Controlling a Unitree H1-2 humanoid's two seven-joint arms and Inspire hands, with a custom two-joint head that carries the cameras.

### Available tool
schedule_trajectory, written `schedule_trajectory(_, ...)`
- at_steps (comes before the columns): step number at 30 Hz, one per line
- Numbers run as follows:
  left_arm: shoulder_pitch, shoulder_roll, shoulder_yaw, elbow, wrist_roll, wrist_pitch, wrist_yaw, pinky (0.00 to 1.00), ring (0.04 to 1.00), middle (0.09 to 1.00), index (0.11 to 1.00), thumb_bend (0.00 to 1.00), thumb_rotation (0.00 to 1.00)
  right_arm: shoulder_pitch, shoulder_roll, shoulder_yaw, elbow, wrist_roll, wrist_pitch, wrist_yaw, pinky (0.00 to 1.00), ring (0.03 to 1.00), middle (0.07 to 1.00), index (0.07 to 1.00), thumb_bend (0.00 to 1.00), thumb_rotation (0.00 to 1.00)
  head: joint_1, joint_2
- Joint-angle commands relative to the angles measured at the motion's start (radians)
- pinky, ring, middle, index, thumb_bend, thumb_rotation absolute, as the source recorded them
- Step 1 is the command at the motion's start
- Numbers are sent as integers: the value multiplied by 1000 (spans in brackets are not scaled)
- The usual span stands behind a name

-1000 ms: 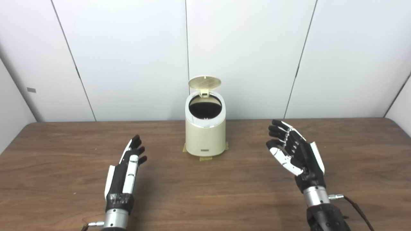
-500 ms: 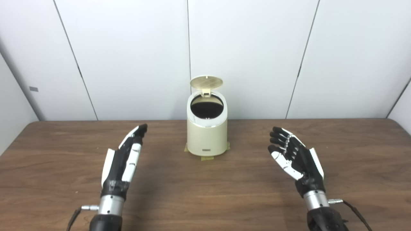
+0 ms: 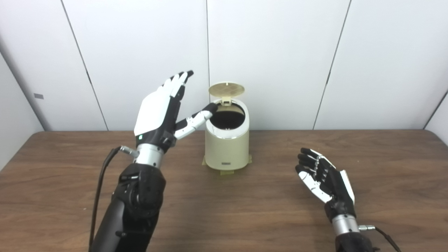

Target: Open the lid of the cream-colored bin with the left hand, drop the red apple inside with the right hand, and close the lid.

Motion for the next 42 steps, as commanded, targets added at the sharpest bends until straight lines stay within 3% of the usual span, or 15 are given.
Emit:
schedule_trajectory(1,-77,-10,-14,-11,80,11,-12,1000,1000,1000,999,870,999,-40,1,-6,-17,0,-41,-10,666,745,745,745,239,415,1,0)
schedule_trajectory(8,-155,-55,-64,65,209,13,-41,1000,1000,992,990,922,1000,-40,-7,-3,-3,-22,-51,-13,674,745,747,745,241,407,3,-2)
schedule_trajectory(15,-224,-76,-74,119,285,33,-101,1000,1000,981,964,980,1000,-41,-11,1,3,-24,-50,-4,677,740,747,746,228,391,6,-4)
schedule_trajectory(21,-279,-84,-85,177,312,37,-176,1000,1000,933,922,1000,1000,-40,-15,11,13,-43,-67,-4,681,736,753,748,226,397,3,-16)
schedule_trajectory(27,-296,-100,-87,248,310,42,-177,1000,1000,890,878,1000,1000,-38,-10,6,15,-27,-70,1,683,740,753,745,229,400,2,-18)
schedule_trajectory(42,-297,-103,-98,345,296,58,-205,1000,1000,897,888,1000,1000,-38,-8,6,17,-14,-77,9,685,750,761,750,212,354,-1,-21)
